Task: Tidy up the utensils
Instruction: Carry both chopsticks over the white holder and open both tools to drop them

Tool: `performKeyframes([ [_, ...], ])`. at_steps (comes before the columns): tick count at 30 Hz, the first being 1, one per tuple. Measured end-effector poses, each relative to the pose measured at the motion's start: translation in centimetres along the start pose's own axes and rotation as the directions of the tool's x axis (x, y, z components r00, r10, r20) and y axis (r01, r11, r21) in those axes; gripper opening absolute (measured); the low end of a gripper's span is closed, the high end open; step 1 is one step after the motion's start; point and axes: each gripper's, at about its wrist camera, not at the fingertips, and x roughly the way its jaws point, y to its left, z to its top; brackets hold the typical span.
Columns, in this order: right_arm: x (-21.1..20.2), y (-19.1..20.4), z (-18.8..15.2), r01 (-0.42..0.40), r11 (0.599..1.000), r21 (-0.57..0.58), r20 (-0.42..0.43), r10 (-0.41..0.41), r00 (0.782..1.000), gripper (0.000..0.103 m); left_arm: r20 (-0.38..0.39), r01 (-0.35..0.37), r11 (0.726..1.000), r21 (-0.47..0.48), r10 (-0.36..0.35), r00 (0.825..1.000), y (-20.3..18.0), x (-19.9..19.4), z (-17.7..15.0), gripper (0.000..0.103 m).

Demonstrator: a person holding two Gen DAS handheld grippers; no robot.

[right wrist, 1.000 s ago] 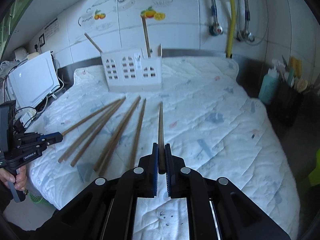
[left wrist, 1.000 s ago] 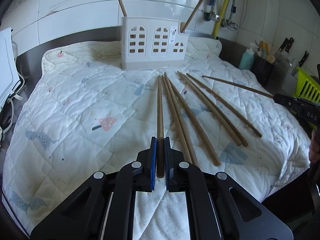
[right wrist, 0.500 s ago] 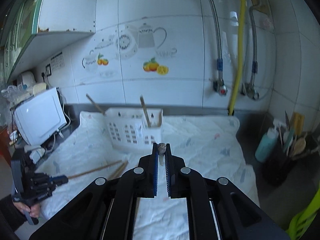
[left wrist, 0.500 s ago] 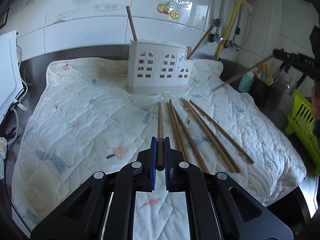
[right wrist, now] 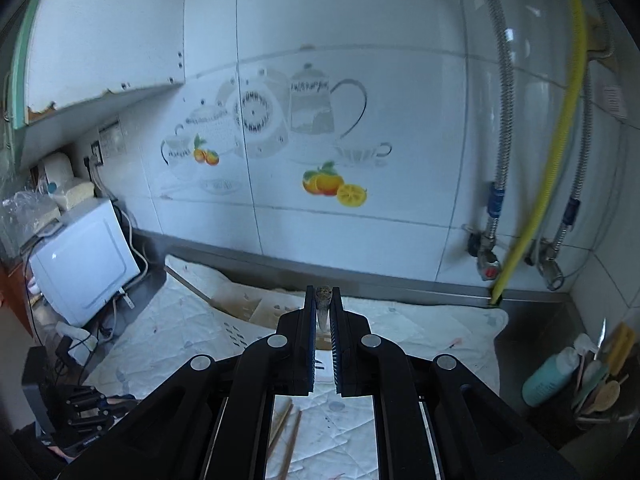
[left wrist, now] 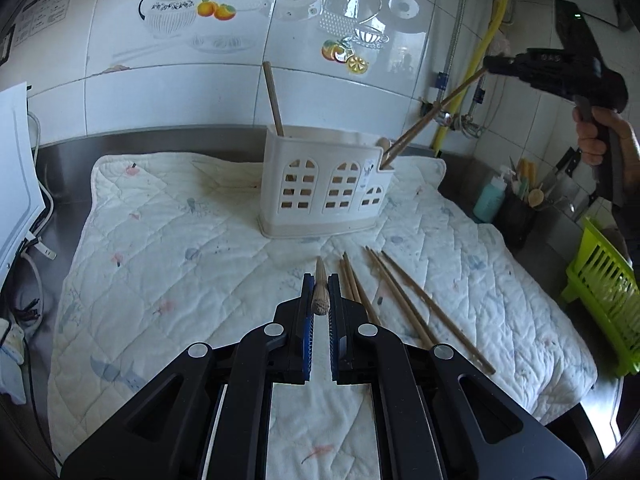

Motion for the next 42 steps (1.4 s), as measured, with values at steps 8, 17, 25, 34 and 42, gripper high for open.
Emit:
performKeyframes([
  [8,5.8,-0.9,0.3,-0.02,0.998,0.06,-0.118,0.027,0.993,0.007,0.062,0.021,0.998,0.054,-0.025,0.998,-1.2,-0.7,4.0,0.005],
  [17,4.7,-1.5,-0.1,0.008,0.998,0.064,-0.008,-0.008,1.0,0.027,0.133,0.023,0.995,0.094,-0.035,0.99,-2.8,-1.4,9.0,0.004],
  [25,0.0,-0.5,-2.9,0.031,0.999,0.018,0.085,-0.032,0.996,0.031,0.253,-0.006,0.991,0.135,-0.029,0.967,-4.5,-3.7,15.1,0.004],
  [34,-2.8,0.3,-9.7,0.012,0.999,0.037,0.098,-0.016,0.995,0.031,0.315,-0.102,0.986,0.135,0.055,0.948,-4.5,-1.9,19.0,0.004],
  [42,-1.6,1.4,-17.1,0.019,0.998,0.056,-0.008,-0.018,1.0,0.031,0.224,-0.117,0.989,0.09,0.094,0.97,-2.6,2.8,18.8,0.005],
])
